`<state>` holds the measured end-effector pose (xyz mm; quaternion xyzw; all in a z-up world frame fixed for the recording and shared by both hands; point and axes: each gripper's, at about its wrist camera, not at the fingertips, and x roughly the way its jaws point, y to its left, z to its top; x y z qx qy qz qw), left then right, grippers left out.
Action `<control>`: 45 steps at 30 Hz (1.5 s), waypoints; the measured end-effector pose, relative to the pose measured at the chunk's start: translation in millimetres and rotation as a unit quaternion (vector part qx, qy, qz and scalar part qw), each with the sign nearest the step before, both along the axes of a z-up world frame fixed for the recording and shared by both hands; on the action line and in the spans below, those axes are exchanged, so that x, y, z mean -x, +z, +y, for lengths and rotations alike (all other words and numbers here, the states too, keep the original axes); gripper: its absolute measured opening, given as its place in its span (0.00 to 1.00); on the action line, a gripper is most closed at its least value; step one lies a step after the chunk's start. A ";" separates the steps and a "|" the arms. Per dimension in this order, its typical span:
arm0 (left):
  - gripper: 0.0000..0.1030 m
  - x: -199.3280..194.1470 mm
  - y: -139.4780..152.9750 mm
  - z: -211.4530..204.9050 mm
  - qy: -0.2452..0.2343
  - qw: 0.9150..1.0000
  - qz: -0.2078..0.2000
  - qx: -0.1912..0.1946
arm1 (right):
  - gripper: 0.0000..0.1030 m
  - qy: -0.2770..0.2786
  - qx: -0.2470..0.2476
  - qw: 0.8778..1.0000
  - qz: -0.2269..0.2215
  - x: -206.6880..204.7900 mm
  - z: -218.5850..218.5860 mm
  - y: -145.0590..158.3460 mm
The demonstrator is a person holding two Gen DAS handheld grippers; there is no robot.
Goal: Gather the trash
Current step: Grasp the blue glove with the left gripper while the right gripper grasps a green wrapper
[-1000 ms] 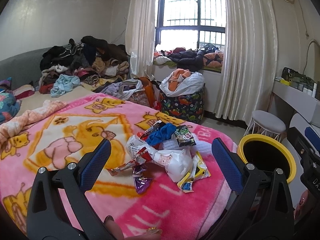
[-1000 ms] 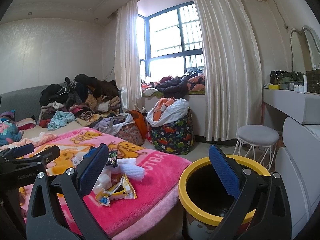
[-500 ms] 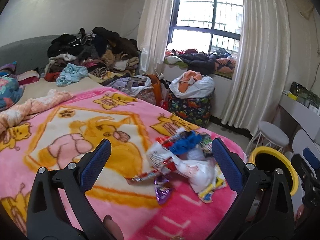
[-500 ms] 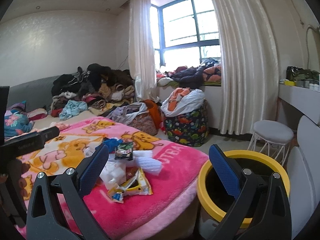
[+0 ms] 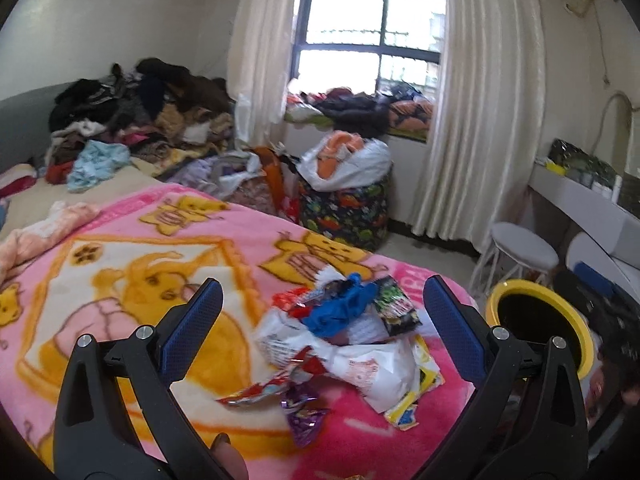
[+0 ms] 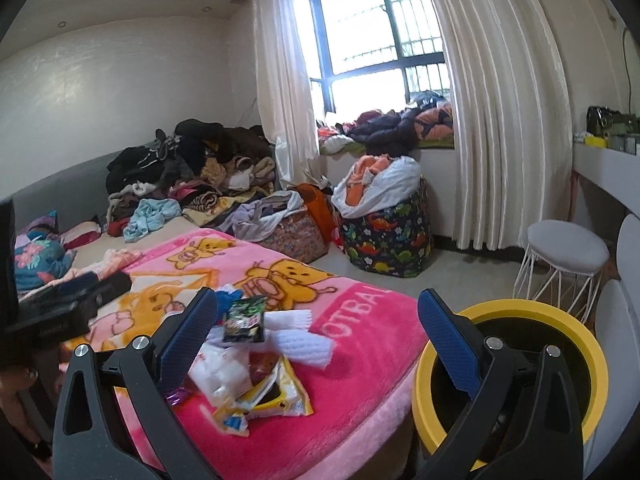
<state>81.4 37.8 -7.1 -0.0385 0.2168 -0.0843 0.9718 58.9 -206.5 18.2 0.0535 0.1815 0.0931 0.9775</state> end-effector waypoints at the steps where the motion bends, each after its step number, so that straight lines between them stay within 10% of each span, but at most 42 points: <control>1: 0.90 -4.4 -2.7 -2.3 -0.009 1.000 0.005 0.002 | 0.94 -0.001 -0.002 1.000 0.003 -3.9 -1.8 -0.7; 9: 0.69 -26.6 -30.6 -18.6 -0.047 0.997 0.056 -0.039 | 0.94 0.046 -0.005 0.997 0.059 -52.3 6.9 -11.1; 30: 0.24 -82.7 -66.5 -17.2 -0.073 0.985 0.151 -0.024 | 0.35 0.191 -0.075 0.948 0.242 -144.4 51.7 -76.1; 36: 0.08 -81.4 -69.9 -19.5 -0.072 0.985 0.154 -0.019 | 0.11 0.219 -0.086 0.943 0.234 -134.1 57.1 -79.7; 45: 0.03 -60.6 -54.1 -24.7 -0.077 0.990 0.122 -0.014 | 0.08 0.192 -0.071 0.959 0.198 -103.8 48.5 -69.6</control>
